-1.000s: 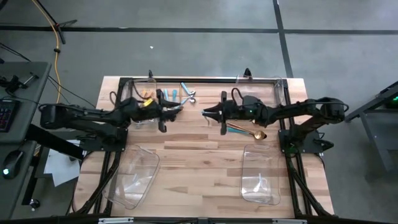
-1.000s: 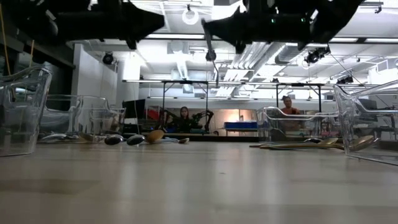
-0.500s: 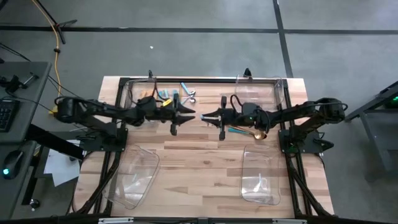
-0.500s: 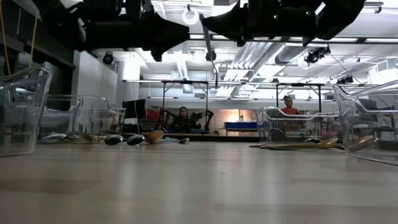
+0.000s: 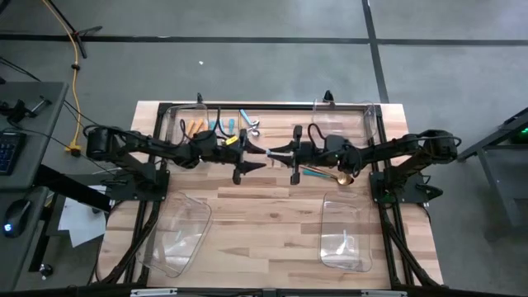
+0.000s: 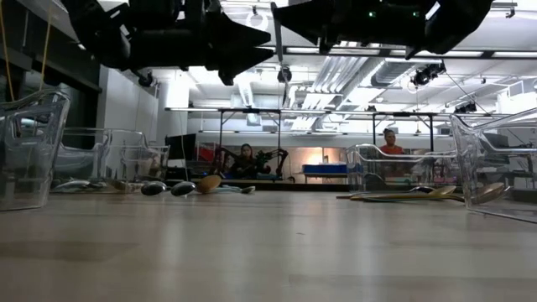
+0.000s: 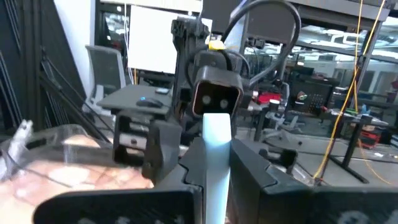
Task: Sort silverware by color (type)
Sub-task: Put the light blue spoon into the bottom left transparent bin
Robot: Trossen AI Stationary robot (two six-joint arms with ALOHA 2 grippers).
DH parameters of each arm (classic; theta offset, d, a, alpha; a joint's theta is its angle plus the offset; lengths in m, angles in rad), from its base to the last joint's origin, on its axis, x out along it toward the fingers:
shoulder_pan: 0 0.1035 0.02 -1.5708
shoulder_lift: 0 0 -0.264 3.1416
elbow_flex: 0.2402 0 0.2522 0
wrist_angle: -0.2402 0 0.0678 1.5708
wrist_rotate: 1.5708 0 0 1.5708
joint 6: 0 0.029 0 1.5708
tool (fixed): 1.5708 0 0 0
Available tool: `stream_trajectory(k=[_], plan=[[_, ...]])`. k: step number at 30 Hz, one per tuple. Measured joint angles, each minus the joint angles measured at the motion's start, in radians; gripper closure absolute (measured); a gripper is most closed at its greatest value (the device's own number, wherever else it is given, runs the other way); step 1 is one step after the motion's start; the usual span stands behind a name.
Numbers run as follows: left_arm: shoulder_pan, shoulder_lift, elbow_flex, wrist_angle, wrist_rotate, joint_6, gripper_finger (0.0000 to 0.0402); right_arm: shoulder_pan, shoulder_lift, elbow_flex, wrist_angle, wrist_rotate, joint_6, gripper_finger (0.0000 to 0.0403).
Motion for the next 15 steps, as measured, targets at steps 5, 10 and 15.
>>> stream_trajectory(k=[5,10,15], plan=[[-0.005,0.031,0.031,0.0,-0.031,0.045,0.0197,0.0,0.0,0.0,0.019,-0.025,0.053,0.0374],[-0.033,0.076,0.064,0.001,-0.057,0.118,0.0197,0.0,0.0,0.0,0.025,-0.026,0.087,0.0374],[-0.047,0.101,0.095,0.001,-0.057,0.168,0.0197,0.0,0.0,0.0,0.024,-0.026,0.095,0.0374]])
